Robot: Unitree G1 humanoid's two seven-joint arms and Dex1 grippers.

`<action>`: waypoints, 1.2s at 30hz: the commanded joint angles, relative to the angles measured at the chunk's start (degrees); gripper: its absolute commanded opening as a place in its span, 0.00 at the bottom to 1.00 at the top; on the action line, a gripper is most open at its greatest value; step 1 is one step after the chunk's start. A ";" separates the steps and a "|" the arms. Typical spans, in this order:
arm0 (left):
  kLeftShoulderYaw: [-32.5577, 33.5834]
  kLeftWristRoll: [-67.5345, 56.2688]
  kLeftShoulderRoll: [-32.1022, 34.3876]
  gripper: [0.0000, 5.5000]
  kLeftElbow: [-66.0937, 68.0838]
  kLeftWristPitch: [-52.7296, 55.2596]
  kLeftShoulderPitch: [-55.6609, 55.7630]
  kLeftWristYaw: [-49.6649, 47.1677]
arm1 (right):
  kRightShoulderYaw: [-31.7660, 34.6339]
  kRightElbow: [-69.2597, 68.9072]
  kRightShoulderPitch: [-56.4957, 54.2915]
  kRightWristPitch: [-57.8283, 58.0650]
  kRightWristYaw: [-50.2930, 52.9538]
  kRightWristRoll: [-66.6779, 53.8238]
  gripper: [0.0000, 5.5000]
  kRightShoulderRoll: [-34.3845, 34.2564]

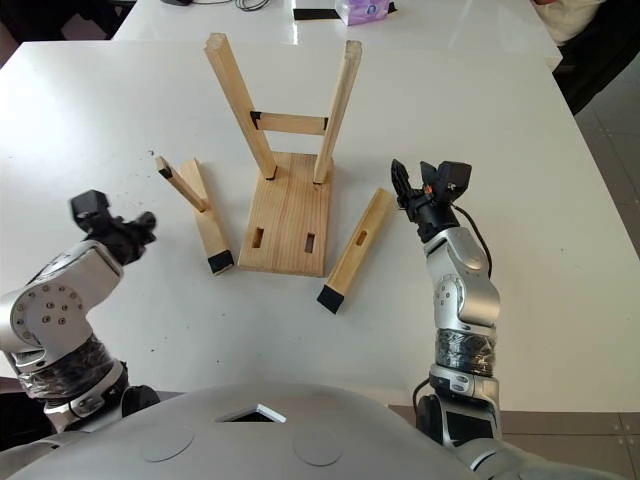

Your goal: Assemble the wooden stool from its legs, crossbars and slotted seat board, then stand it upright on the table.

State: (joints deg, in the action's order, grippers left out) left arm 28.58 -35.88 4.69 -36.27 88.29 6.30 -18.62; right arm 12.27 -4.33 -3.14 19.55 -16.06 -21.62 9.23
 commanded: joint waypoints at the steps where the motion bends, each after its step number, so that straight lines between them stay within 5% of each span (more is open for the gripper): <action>1: 1.49 -2.77 -5.45 0.48 -0.66 4.20 4.71 1.14 | -0.04 0.11 -1.09 0.68 -0.41 -0.29 0.56 0.93; 4: 1.64 -4.91 -10.01 0.48 -1.52 4.21 5.40 -1.48 | -0.41 -0.02 -1.32 1.06 -0.74 -0.27 0.56 1.34; 19: -4.19 1.62 -8.79 0.48 -0.21 4.20 6.23 -5.33 | -1.21 3.94 -4.32 0.11 -1.85 0.12 0.56 1.51; 28: -4.28 6.80 -10.13 0.75 2.90 4.19 8.08 -6.31 | -1.99 4.29 -3.66 -0.61 -1.43 0.55 0.56 -0.14; 36: -7.34 9.14 -10.74 0.75 8.16 4.20 9.92 -3.90 | -2.83 5.66 -4.93 -1.11 -1.41 0.74 0.56 -0.70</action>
State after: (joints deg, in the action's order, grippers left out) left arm 23.04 -27.17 -5.47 -29.35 91.84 16.25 -23.16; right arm 9.75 0.93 -7.27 18.60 -17.63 -21.25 8.96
